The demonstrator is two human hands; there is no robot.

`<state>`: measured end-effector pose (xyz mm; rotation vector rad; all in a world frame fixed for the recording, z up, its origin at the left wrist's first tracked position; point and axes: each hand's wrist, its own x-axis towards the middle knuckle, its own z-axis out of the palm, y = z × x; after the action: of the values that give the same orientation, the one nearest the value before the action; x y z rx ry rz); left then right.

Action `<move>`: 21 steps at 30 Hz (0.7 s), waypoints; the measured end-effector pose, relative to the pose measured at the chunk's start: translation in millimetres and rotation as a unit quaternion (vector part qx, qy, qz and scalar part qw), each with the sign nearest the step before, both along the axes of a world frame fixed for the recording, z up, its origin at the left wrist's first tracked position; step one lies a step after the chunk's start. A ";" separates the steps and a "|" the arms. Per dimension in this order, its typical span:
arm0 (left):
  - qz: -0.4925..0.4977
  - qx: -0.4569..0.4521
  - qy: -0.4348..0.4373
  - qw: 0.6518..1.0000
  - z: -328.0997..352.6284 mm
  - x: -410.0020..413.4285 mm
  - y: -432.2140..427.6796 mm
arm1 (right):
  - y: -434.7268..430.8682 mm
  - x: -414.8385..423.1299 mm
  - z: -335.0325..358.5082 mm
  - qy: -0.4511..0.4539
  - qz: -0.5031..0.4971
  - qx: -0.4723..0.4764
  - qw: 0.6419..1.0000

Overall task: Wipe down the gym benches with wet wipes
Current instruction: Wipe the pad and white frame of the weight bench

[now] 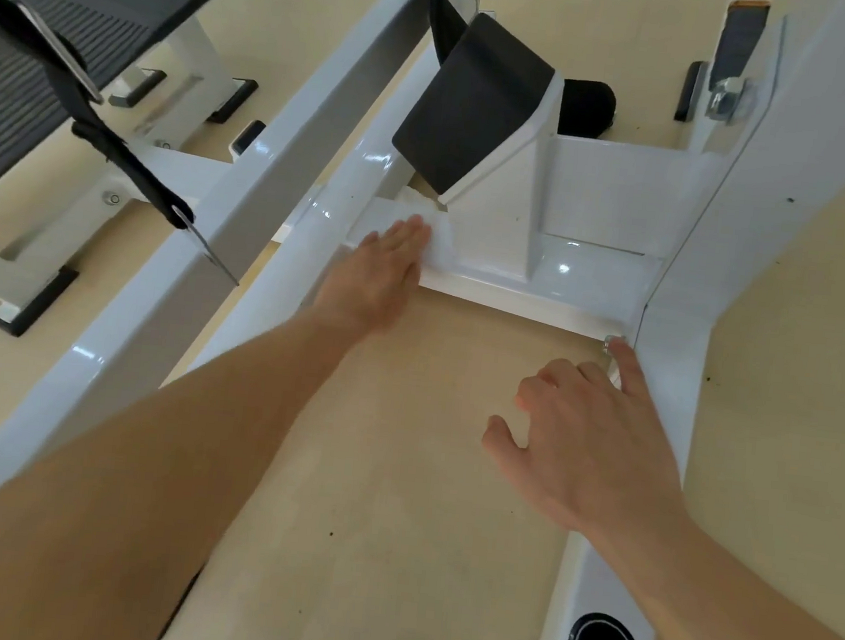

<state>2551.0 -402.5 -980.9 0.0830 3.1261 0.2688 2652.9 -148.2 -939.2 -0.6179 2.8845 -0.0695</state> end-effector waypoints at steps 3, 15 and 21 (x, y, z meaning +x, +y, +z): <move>0.078 0.004 0.007 0.997 -2.1 -4.4 3.1 | -0.7 0.8 -0.2 0.003 -0.002 -0.001 1.000; 0.143 0.178 0.152 0.962 5.3 9.2 18.7 | -1.1 0.2 -3.6 0.014 -0.006 0.012 1.000; 0.317 0.291 0.179 0.885 0.8 15.1 27.7 | -0.9 0.3 -5.6 0.014 -0.010 0.017 1.000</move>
<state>2566.1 -374.8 -980.1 -1.0108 3.1585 1.3201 2653.2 -149.1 -944.8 -0.5899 2.9131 -0.0141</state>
